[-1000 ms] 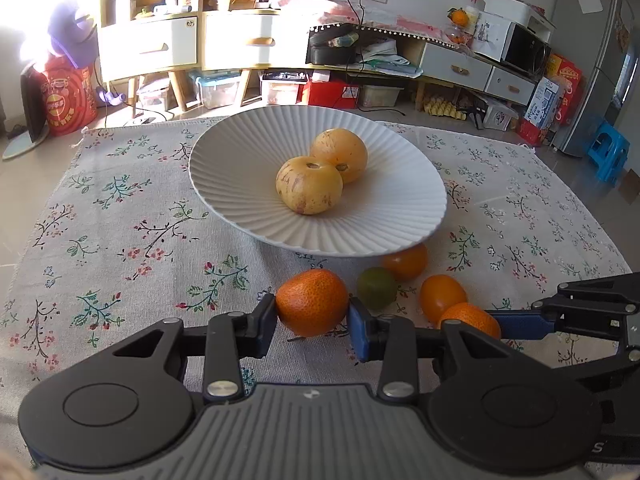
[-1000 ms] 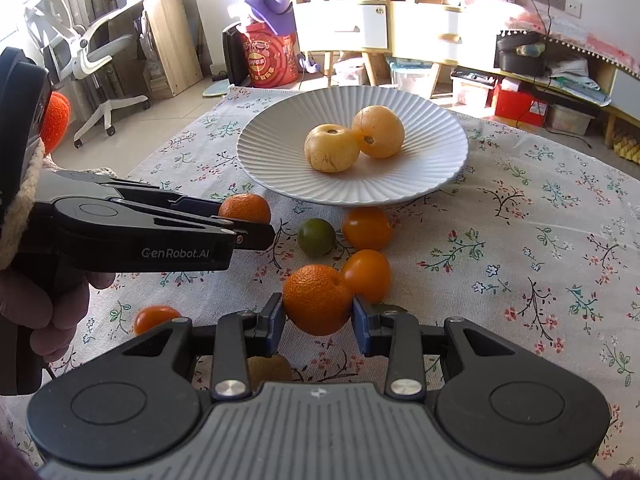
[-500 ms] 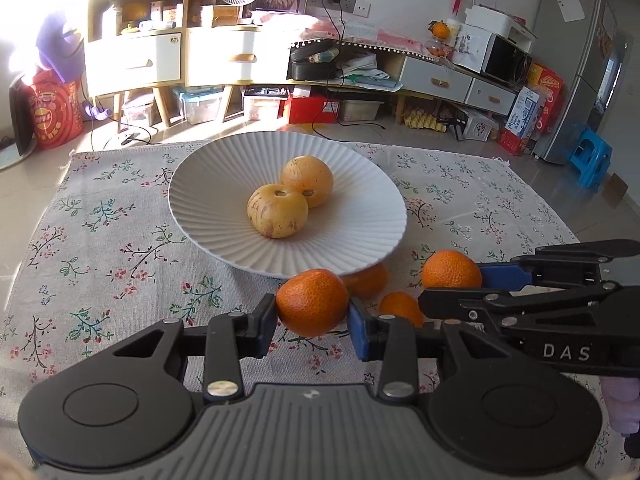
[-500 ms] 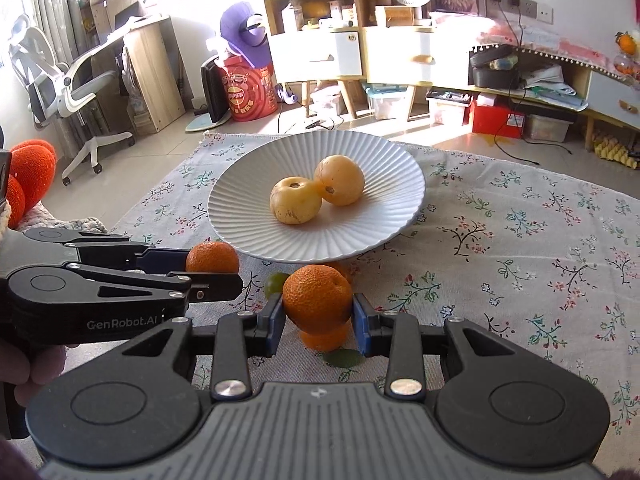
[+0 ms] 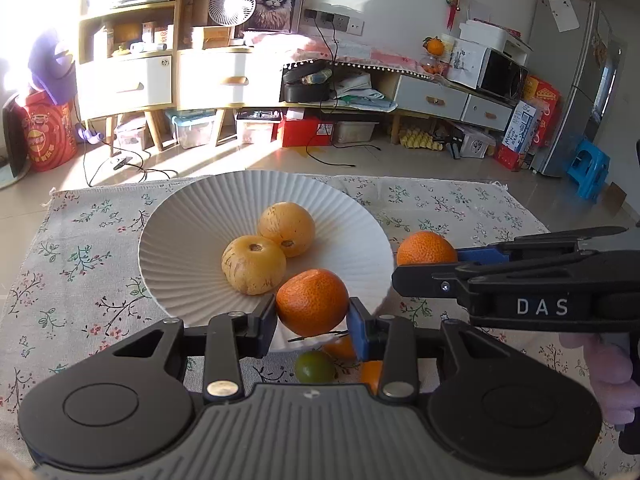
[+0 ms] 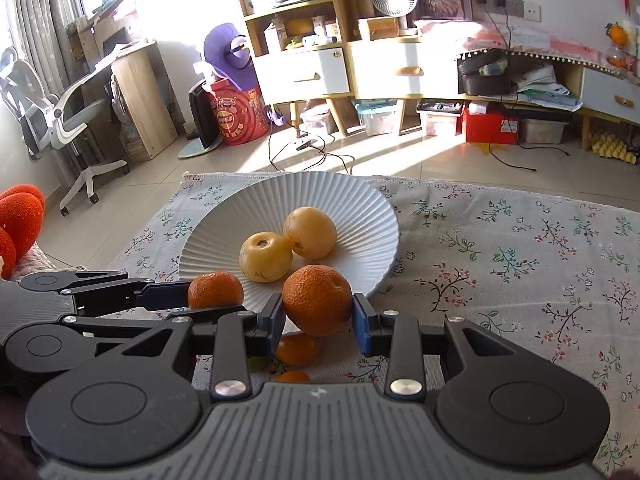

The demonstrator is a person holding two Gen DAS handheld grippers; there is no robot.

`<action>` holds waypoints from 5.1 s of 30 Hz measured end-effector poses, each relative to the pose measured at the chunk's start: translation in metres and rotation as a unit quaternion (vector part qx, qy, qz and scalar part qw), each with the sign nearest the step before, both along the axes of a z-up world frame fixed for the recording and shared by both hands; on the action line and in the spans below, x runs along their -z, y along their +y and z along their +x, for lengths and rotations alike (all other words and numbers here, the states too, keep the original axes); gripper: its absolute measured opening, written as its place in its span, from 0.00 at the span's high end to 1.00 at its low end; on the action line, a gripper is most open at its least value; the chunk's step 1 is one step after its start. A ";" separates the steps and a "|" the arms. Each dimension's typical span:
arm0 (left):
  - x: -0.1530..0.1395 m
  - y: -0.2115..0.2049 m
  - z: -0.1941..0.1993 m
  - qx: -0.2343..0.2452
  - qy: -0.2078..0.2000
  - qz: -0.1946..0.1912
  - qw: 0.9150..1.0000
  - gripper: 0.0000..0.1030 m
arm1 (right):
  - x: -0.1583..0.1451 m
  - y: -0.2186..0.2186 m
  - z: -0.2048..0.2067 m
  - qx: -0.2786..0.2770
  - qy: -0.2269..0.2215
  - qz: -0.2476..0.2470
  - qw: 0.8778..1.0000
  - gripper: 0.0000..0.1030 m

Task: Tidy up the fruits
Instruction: 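Carry the tangerine with the left tool while the right tool carries its tangerine to the plate, then open the left tool on the plate while the right tool releases its tangerine, then withdraw both tools from the plate toward the remaining fruits, then close the left tool on a small orange fruit while the right tool lowers toward a tangerine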

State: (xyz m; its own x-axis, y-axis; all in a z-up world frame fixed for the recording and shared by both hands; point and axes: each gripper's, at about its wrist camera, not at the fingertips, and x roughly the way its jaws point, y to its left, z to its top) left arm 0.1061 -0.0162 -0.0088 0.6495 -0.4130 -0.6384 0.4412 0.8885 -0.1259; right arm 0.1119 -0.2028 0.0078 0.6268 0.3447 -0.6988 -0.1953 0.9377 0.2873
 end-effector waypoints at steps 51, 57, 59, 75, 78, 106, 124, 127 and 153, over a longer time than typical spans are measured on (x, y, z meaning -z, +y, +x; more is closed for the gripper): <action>0.014 -0.021 0.029 0.004 0.013 0.018 1.000 0.40 | 0.013 -0.002 0.050 -0.052 0.014 0.042 0.998 0.57; 0.009 -0.018 0.022 0.006 0.011 0.020 1.000 0.28 | 0.007 -0.003 0.042 -0.048 0.010 0.026 0.998 0.40; 0.007 -0.018 0.019 0.008 0.009 0.024 1.000 0.25 | 0.005 -0.005 0.039 -0.045 0.009 0.023 0.999 0.35; -0.005 -0.009 -0.008 0.028 0.000 0.054 0.998 0.03 | -0.010 -0.009 0.009 -0.027 0.006 0.012 1.000 0.09; -0.008 -0.004 -0.013 0.024 -0.003 0.059 0.998 0.02 | -0.012 -0.009 0.003 -0.024 0.004 0.013 1.000 0.06; 0.015 0.042 -0.058 -0.002 0.053 0.109 0.993 0.02 | -0.003 0.011 -0.058 -0.057 0.006 -0.029 0.998 0.01; 0.027 0.057 -0.063 -0.017 0.140 0.091 0.986 0.13 | 0.013 0.025 -0.077 -0.057 0.056 -0.079 0.994 0.01; 0.027 0.056 -0.064 -0.012 0.145 0.086 0.986 0.22 | 0.015 0.026 -0.076 -0.053 0.062 -0.085 0.993 0.01; 0.025 0.055 -0.058 -0.013 0.130 0.079 0.988 0.68 | 0.024 0.032 -0.062 -0.035 0.049 -0.090 0.994 0.06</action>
State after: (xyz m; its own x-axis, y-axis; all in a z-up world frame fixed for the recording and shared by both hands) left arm 0.0479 0.0389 -0.0335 0.4636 -0.2805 -0.8405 0.3894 0.9166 -0.0912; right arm 0.0499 -0.1710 -0.0163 0.5317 0.2491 -0.8095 -0.2414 0.9607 0.1371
